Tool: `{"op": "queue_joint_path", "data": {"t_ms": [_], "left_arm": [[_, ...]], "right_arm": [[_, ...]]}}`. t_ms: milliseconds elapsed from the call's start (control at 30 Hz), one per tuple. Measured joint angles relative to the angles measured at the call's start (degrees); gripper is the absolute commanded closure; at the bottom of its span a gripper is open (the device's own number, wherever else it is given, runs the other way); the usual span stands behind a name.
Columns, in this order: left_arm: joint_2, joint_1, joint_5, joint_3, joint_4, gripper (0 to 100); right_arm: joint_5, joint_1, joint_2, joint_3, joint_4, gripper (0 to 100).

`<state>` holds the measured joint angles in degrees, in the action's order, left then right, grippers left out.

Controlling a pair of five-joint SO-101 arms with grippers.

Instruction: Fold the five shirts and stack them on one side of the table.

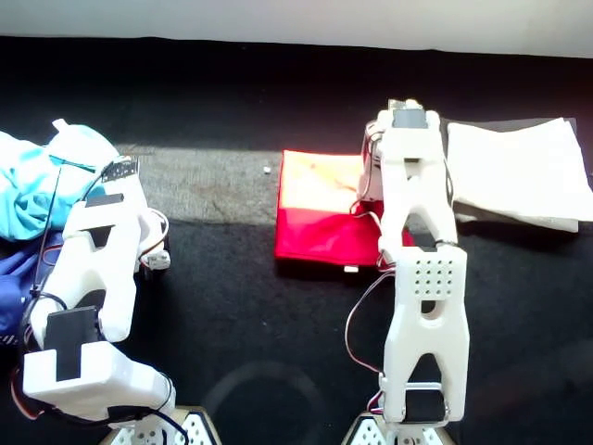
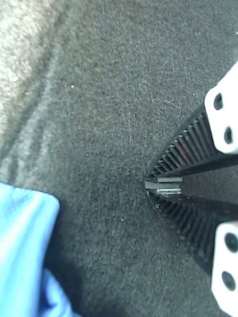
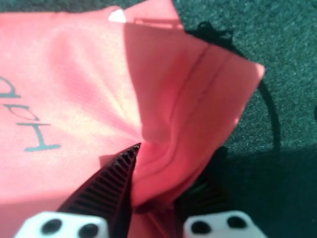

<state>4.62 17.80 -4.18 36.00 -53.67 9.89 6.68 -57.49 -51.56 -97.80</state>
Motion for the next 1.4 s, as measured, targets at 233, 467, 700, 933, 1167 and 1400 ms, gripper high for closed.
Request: {"op": "queue_joint_path", "data": {"t_ms": [233,467,700,933,1167,1400], "left_arm": [[0.0,0.0,0.0,0.0,0.0,99],[0.0,0.0,0.0,0.0,0.0,99],[0.0,0.0,0.0,0.0,0.0,99],[0.0,0.0,0.0,0.0,0.0,99],[0.0,0.0,0.0,0.0,0.0,99],[0.0,0.0,0.0,0.0,0.0,99]], "right_arm": [[-5.4,-1.1,3.1,-4.6,-2.6,99.2],[-10.4,-1.8,14.0,-4.8,-2.7,99.2],[-11.5,-2.6,14.8,-5.3,-2.7,99.2],[-20.1,-8.5,23.6,-7.6,-2.7,99.2],[-26.8,-14.1,31.3,-7.8,-2.7,99.2],[-32.9,-21.4,31.3,-8.1,-1.7,99.2]]}}
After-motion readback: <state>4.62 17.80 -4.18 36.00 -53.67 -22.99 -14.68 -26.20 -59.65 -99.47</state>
